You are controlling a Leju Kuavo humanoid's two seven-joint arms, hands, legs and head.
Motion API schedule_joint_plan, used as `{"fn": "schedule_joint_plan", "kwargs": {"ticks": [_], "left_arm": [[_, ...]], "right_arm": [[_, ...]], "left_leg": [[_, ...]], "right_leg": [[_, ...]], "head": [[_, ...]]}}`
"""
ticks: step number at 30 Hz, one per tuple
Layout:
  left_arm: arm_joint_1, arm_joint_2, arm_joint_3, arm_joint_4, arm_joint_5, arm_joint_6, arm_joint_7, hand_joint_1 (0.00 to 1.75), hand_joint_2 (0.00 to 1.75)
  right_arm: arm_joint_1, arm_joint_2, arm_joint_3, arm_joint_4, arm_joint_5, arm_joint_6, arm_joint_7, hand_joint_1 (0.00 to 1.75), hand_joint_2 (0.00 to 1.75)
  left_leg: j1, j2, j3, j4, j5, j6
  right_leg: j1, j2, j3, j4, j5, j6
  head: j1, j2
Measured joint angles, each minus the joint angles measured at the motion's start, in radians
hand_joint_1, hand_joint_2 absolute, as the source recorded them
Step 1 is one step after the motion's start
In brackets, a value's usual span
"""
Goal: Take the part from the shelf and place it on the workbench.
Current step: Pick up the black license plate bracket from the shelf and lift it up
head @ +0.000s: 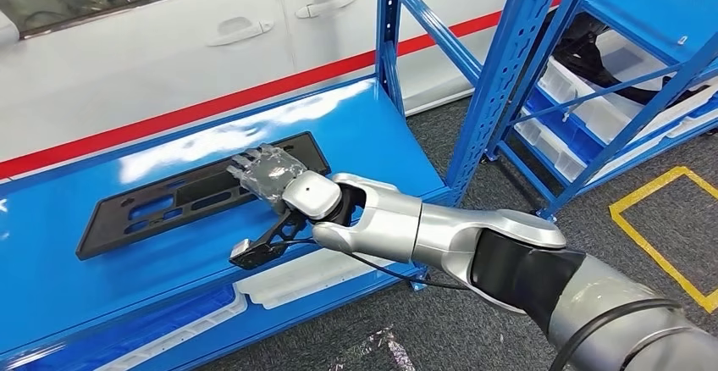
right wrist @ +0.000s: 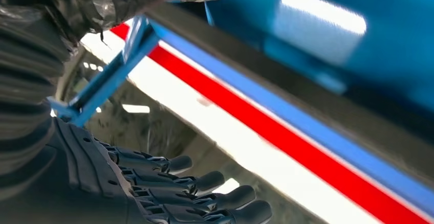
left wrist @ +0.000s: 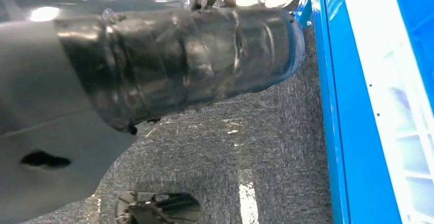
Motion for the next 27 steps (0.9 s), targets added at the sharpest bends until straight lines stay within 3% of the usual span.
{"fn": "schedule_joint_plan", "kwargs": {"ticks": [2,4,6,8,9,11,13,14,15,17,19,23,25,27], "left_arm": [[0.0,0.0,-0.001,0.0,0.004,0.001,0.001,0.0,0.0],[-0.001,0.001,-0.002,0.0,0.011,0.002,0.002,0.0,0.0],[0.0,0.001,-0.003,0.0,0.033,0.004,0.004,0.0,0.0],[0.003,0.001,-0.003,0.0,0.063,0.004,0.001,0.0,0.0],[0.004,0.001,-0.003,0.0,0.073,0.004,-0.001,0.0,0.0],[0.006,0.001,-0.003,0.0,0.085,0.004,-0.006,0.0,0.0],[0.006,0.002,-0.003,0.0,0.091,0.004,-0.007,0.0,0.0],[0.008,0.002,-0.003,0.0,0.093,0.004,-0.008,0.0,0.0],[0.009,0.001,-0.003,0.001,0.095,0.003,-0.008,0.0,0.0],[0.013,0.001,-0.002,0.001,0.097,0.003,-0.008,0.0,0.0],[0.012,0.001,-0.002,0.001,0.098,0.003,-0.008,0.0,0.0],[0.011,0.0,-0.002,0.001,0.099,0.004,-0.008,0.0,0.0],[0.01,-0.001,-0.002,0.001,0.101,0.004,-0.008,0.0,0.0],[0.009,-0.002,-0.002,0.001,0.105,0.004,-0.009,0.0,0.0]], "right_arm": [[0.003,-0.002,-0.005,0.007,-0.013,-0.001,0.017,0.0,1.75],[0.005,-0.003,-0.011,0.013,-0.018,0.001,0.038,0.0,1.75],[0.012,-0.004,-0.018,0.024,-0.02,0.003,0.065,0.0,1.75],[0.024,-0.008,-0.028,0.037,-0.021,-0.002,0.083,0.0,1.75],[0.028,-0.011,-0.034,0.044,-0.021,-0.008,0.086,0.0,1.75],[0.035,-0.017,-0.042,0.06,-0.02,-0.021,0.083,0.0,1.75],[0.048,-0.02,-0.047,0.072,-0.02,-0.031,0.078,0.0,1.75],[0.055,-0.02,-0.048,0.077,-0.02,-0.033,0.077,0.0,1.75],[0.059,-0.021,-0.05,0.082,-0.02,-0.035,0.075,0.0,1.75],[0.062,-0.021,-0.053,0.089,-0.02,-0.038,0.072,0.0,1.75],[0.062,-0.019,-0.056,0.094,-0.021,-0.04,0.068,0.0,1.75],[0.067,-0.016,-0.058,0.105,-0.023,-0.046,0.059,0.0,1.75],[0.067,-0.014,-0.058,0.111,-0.023,-0.053,0.053,0.0,1.75],[0.067,-0.012,-0.058,0.117,-0.024,-0.055,0.048,0.0,1.75]], "left_leg": [[-0.007,0.0,0.061,-0.133,0.061,0.018],[-0.015,-0.001,0.101,-0.211,0.076,0.031],[-0.02,-0.001,0.112,-0.229,0.076,0.036],[-0.013,0.0,0.128,-0.254,0.086,0.038],[-0.01,0.001,0.137,-0.268,0.091,0.04],[-0.008,0.002,0.145,-0.278,0.094,0.045],[-0.008,0.001,0.144,-0.275,0.091,0.048],[-0.007,0.0,0.144,-0.271,0.087,0.048],[-0.006,0.0,0.144,-0.265,0.083,0.045],[-0.005,-0.002,0.141,-0.246,0.069,0.035],[-0.008,-0.003,0.135,-0.226,0.056,0.024],[-0.007,-0.002,0.127,-0.211,0.043,0.011],[-0.004,-0.001,0.094,-0.139,0.006,0.0],[-0.001,0.0,0.028,-0.013,-0.039,-0.009]], "right_leg": [[0.003,0.002,0.007,-0.002,-0.003,0.001],[0.002,0.003,0.01,-0.009,-0.002,0.007],[0.0,0.003,0.014,-0.02,0.001,0.018],[0.002,0.0,0.017,-0.018,-0.006,0.028],[0.003,-0.001,0.008,0.005,-0.022,0.033],[0.004,-0.003,-0.043,0.109,-0.073,0.039],[0.002,-0.003,-0.1,0.213,-0.104,0.044],[0.0,-0.003,-0.107,0.219,-0.093,0.047],[-0.003,-0.004,-0.095,0.188,-0.065,0.05],[-0.009,-0.006,-0.04,0.069,-0.006,0.055],[-0.009,-0.005,-0.005,-0.001,0.009,0.046],[-0.008,-0.003,0.002,-0.006,0.003,0.017],[-0.012,-0.004,0.008,-0.008,0.002,0.008],[-0.011,-0.004,0.013,-0.009,-0.002,0.004]], "head": [[0.0,0.0],[0.0,0.0],[0.0,0.0],[0.0,0.0],[0.001,0.0],[0.001,0.0],[0.001,0.0],[0.0,0.0],[0.001,0.0],[0.001,0.0],[0.0,0.0],[0.0,0.0],[-0.001,0.0],[-0.001,0.0]]}}
